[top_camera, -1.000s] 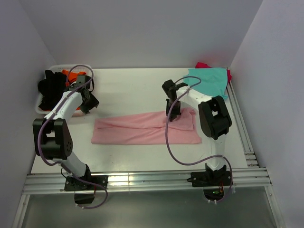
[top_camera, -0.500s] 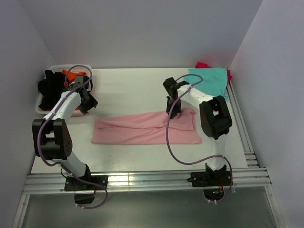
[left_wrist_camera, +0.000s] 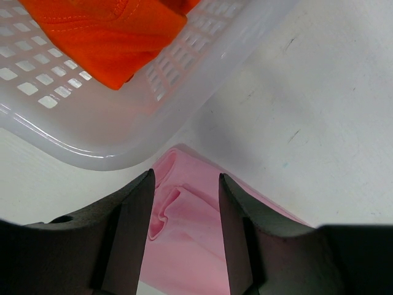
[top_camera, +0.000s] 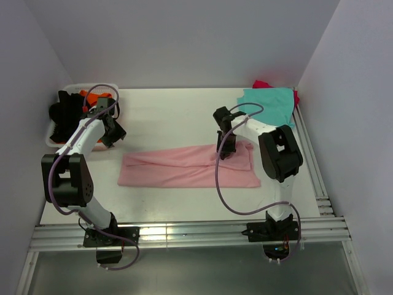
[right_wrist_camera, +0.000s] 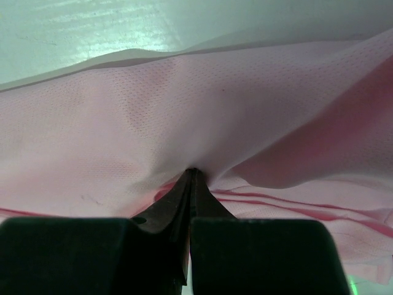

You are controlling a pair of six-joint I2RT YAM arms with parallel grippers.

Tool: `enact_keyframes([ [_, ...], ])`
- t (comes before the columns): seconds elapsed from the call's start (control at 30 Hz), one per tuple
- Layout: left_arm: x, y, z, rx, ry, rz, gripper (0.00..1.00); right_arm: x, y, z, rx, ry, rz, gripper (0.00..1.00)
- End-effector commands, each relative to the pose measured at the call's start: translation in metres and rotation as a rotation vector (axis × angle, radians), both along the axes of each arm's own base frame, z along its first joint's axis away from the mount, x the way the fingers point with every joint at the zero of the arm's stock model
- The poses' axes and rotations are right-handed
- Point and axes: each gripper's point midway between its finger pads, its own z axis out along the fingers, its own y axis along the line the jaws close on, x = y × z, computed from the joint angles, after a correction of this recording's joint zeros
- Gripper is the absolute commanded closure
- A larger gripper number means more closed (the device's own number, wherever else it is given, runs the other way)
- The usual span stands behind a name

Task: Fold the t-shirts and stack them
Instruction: Fold the tshirt

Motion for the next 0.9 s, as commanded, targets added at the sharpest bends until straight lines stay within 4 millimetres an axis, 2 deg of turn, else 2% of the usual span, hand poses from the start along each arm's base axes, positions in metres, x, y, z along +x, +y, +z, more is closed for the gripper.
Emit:
enact_keyframes([
  [0.0, 0.001, 0.004, 0.013, 0.014, -0.035, 0.012, 0.48, -0.012, -0.003, 0.004, 0.017, 0.015, -0.005, 1.00],
  [0.2, 0.001, 0.004, 0.013, 0.015, -0.035, 0.017, 0.48, -0.032, 0.000, 0.037, 0.088, 0.010, 0.016, 1.00],
  [0.37, 0.002, 0.005, 0.013, 0.017, -0.036, 0.023, 0.48, -0.072, 0.003, 0.053, 0.159, 0.093, 0.083, 1.00],
  [0.53, 0.000, 0.006, 0.011, 0.020, -0.029, 0.026, 0.48, -0.123, 0.024, 0.075, 0.302, 0.191, 0.251, 1.00],
  [0.6, 0.000, 0.006, 0.011, 0.019, -0.031, 0.027, 0.48, -0.131, 0.019, 0.080, 0.274, 0.162, 0.272, 1.00],
  [0.63, 0.000, 0.005, 0.011, 0.018, -0.032, 0.030, 0.48, -0.127, 0.019, 0.081, 0.270, 0.136, 0.271, 1.00],
  [0.67, 0.001, 0.005, 0.011, 0.015, -0.033, 0.028, 0.48, -0.121, 0.010, 0.078, 0.216, 0.103, 0.257, 0.96],
  [0.7, 0.002, 0.003, 0.011, 0.007, -0.036, 0.026, 0.48, -0.118, 0.005, 0.077, 0.176, 0.092, 0.243, 0.84],
  [0.73, 0.002, 0.003, 0.010, 0.002, -0.036, 0.026, 0.48, -0.113, 0.001, 0.077, 0.151, 0.079, 0.230, 0.67],
  [0.77, 0.001, 0.002, 0.010, -0.002, -0.036, 0.024, 0.48, -0.110, -0.001, 0.076, 0.130, 0.070, 0.218, 0.40],
  [0.8, 0.002, 0.000, 0.011, -0.007, -0.044, 0.021, 0.48, -0.106, -0.005, 0.076, 0.103, 0.047, 0.208, 0.24],
  [0.83, 0.002, 0.000, 0.010, -0.010, -0.045, 0.018, 0.48, -0.103, -0.008, 0.075, 0.085, 0.030, 0.192, 0.13],
  [0.87, 0.002, -0.001, 0.011, -0.010, -0.048, 0.016, 0.48, -0.102, -0.010, 0.074, 0.074, 0.021, 0.170, 0.11],
])
